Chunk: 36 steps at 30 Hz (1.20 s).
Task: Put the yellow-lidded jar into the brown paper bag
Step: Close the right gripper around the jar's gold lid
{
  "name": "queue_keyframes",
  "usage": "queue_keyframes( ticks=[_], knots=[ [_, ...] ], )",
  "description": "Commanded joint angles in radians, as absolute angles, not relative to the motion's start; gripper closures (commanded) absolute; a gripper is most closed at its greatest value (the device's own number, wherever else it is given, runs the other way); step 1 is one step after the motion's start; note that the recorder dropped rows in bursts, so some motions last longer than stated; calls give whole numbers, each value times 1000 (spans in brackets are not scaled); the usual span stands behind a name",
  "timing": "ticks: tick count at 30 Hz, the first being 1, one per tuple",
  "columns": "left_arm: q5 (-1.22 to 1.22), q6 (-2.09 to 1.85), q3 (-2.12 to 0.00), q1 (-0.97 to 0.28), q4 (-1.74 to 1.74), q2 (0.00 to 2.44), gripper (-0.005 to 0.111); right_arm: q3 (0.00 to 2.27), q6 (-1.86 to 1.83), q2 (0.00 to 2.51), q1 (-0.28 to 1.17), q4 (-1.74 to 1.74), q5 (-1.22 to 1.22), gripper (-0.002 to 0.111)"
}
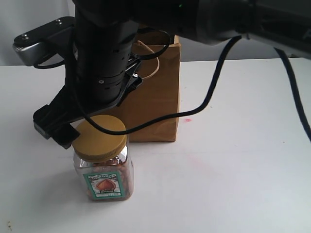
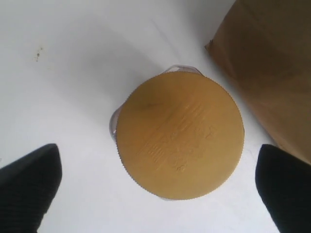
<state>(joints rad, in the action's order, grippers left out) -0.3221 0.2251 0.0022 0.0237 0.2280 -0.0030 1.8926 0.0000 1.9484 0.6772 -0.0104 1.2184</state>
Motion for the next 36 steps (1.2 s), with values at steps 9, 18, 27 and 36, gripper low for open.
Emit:
queue_keyframes(
  ticks=[9,18,27,36],
  knots=[
    [-318,229,0,21,224,0,106,1899,270,1952,679,44,1221,3],
    [-318,229,0,21,224,0,106,1899,305,2028,679,101,1221,3],
    [-318,229,0,21,224,0,106,1897,300,2055,679,68,1221,3],
    [-318,229,0,21,224,0,106,1897,300,2080,679,77,1221,3]
  ],
)
